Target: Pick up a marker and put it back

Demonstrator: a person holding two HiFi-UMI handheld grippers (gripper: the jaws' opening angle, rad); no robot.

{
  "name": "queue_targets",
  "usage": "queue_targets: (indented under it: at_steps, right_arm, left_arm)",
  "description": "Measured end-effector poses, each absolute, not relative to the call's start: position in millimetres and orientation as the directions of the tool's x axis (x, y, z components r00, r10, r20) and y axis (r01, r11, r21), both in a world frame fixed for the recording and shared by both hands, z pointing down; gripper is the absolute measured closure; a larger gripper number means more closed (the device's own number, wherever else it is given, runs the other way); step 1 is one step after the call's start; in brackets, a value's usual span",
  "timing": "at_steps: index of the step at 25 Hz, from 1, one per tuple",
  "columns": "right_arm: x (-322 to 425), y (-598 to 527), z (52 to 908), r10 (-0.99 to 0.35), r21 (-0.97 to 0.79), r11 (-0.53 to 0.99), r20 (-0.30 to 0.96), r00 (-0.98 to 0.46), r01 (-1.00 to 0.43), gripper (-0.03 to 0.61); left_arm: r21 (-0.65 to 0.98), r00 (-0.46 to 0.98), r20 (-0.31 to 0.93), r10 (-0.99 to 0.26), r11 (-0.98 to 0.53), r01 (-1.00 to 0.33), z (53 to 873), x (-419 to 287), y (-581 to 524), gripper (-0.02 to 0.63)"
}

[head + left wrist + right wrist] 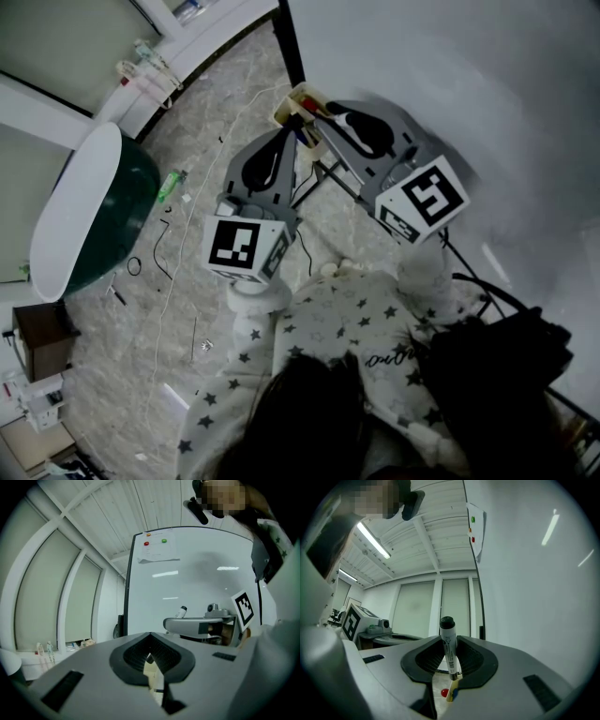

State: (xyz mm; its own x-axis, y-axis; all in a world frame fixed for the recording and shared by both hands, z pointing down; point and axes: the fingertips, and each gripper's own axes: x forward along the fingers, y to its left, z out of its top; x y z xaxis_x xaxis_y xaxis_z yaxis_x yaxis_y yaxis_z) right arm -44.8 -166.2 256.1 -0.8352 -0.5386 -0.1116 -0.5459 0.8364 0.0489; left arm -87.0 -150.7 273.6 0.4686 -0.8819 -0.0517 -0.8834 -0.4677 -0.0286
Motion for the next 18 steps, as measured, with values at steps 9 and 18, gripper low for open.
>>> queue_targets:
  at_steps: [9,18]
  right_arm:
    - [-61.2,-184.9,297.9,-0.558,0.036,0.827,-0.07,-0.827,-0.561,0.495]
    - [-65.5,-191.0,329.6,-0.565,0.017,0.824,-0.045,-0.824,-0.566,0.495]
  left_arm:
    - [-0.022,0.421,-0.046,-0.906,-0.421,-0.907,295.8,-100.4,-163.9,0.612]
    - [-0.007,0.428,-0.023,-0.904,-0.427,-0.904,315.9,-99.7,-167.6,0.612]
